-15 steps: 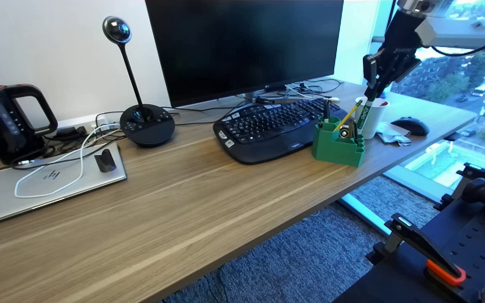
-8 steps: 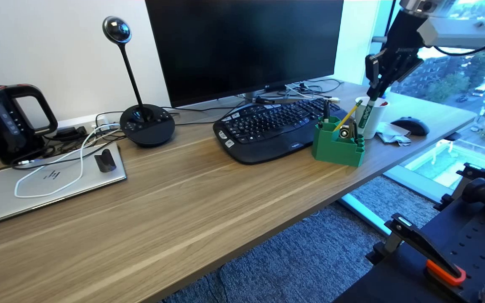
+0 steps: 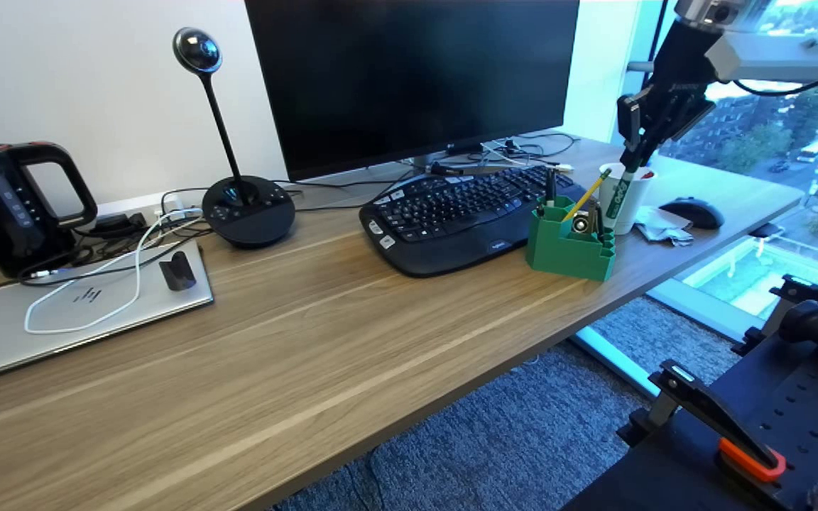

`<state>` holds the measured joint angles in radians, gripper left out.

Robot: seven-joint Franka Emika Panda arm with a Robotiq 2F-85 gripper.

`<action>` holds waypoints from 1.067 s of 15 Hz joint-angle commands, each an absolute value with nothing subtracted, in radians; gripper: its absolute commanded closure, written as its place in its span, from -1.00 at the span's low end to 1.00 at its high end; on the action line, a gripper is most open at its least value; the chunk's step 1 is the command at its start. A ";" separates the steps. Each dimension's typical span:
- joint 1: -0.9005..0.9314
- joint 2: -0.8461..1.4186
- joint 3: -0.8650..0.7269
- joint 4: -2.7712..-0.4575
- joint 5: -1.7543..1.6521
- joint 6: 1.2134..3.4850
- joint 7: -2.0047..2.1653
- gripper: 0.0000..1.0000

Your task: Remove the pen from the cup and put it in the green holder

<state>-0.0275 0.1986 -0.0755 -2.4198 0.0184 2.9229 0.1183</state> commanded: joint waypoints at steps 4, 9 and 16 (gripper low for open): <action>-0.021 0.205 -0.089 -2.421 -0.010 2.936 0.120 0.90; -0.020 0.208 -0.097 -2.419 -0.024 2.937 0.123 0.90; -0.020 0.208 -0.100 -2.418 -0.032 2.935 0.124 0.90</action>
